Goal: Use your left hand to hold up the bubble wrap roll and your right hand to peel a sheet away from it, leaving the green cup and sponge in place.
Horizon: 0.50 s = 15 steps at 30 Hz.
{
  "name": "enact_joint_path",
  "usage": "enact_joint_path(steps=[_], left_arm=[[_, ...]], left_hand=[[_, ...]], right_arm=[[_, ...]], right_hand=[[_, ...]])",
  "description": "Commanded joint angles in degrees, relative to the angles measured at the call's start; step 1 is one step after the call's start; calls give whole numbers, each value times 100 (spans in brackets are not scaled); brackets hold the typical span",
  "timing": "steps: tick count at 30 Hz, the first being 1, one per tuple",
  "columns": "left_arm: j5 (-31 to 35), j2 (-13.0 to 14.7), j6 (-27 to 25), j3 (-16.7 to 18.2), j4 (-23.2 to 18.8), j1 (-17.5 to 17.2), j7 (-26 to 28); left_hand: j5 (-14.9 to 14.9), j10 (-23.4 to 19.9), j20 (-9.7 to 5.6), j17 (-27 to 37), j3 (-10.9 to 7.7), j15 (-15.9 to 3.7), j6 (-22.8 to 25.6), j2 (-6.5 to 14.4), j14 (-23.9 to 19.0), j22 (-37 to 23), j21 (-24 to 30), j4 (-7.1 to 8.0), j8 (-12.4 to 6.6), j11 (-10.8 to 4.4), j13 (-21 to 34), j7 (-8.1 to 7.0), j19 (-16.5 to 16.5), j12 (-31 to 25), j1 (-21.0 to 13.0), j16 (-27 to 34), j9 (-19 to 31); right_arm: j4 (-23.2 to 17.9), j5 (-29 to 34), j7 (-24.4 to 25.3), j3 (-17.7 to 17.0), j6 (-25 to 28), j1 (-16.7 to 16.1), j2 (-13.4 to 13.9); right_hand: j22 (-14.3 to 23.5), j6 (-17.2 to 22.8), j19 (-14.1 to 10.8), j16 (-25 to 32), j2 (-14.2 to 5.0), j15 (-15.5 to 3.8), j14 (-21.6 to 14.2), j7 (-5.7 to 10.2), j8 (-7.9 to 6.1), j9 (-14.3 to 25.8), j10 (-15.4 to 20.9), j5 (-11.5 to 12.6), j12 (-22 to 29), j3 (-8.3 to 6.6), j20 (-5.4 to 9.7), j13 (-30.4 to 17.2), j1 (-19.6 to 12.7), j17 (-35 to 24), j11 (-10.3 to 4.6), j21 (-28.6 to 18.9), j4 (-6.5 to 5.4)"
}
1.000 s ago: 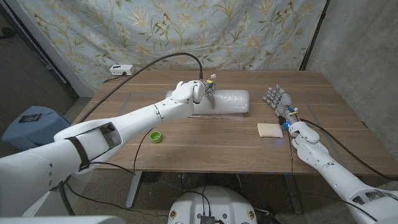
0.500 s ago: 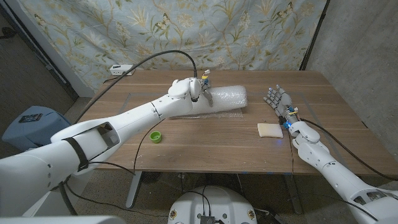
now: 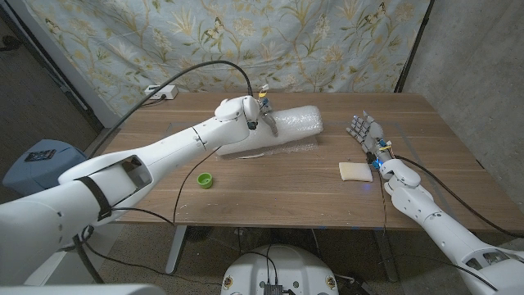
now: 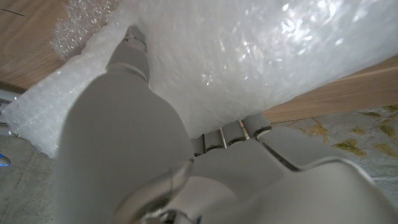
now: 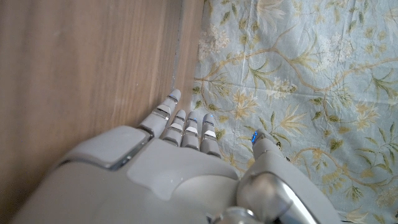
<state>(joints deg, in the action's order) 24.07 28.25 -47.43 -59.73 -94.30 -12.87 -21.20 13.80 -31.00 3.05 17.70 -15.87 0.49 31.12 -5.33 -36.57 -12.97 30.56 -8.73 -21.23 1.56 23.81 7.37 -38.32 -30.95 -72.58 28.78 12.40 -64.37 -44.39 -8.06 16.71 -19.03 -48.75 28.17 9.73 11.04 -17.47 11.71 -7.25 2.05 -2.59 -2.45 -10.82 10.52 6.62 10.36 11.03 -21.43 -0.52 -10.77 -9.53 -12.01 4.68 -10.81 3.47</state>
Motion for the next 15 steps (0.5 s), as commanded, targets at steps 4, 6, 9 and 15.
enact_joint_path(steps=[4,6,9,15], left_arm=[[-674,158,-221,152,-220,137,89],[-790,160,-296,212,-279,156,105],[-1000,191,-296,305,-332,153,140],[-1407,228,-360,524,-396,102,320]], left_hand=[[35,15,-63,22,-40,-319,13,733,-374,-10,63,77,40,88,62,53,-93,16,-549,-43,6],[38,21,-60,13,-40,-321,10,743,-361,-8,73,88,47,100,76,70,-77,20,-521,-68,5],[39,33,-55,8,-32,-302,-15,749,-349,-6,86,101,63,96,93,73,-63,27,-485,-89,3],[43,54,-37,5,-32,-280,-47,763,-342,-2,104,105,86,117,119,85,-36,40,-458,-113,1]], right_arm=[[-84,-9,38,-13,-6,8,-16],[-127,-15,57,-23,8,-17,2],[-163,-14,62,-28,20,-35,26],[-232,-11,87,-33,43,-58,52]], right_hand=[[10,3,11,19,7,18,-29,-1,-21,26,1,32,28,-52,-33,-33,63,-7,-14,-26,11],[10,3,8,20,9,20,-31,-1,-21,26,1,32,28,-52,-35,-33,65,-7,-10,-27,11],[10,5,10,19,8,19,-30,-1,-22,26,-1,32,28,-55,-35,-33,66,-7,-15,-26,11],[10,10,7,19,9,19,-32,-8,-24,26,2,32,29,-56,-34,-33,69,-7,-21,-27,11]])
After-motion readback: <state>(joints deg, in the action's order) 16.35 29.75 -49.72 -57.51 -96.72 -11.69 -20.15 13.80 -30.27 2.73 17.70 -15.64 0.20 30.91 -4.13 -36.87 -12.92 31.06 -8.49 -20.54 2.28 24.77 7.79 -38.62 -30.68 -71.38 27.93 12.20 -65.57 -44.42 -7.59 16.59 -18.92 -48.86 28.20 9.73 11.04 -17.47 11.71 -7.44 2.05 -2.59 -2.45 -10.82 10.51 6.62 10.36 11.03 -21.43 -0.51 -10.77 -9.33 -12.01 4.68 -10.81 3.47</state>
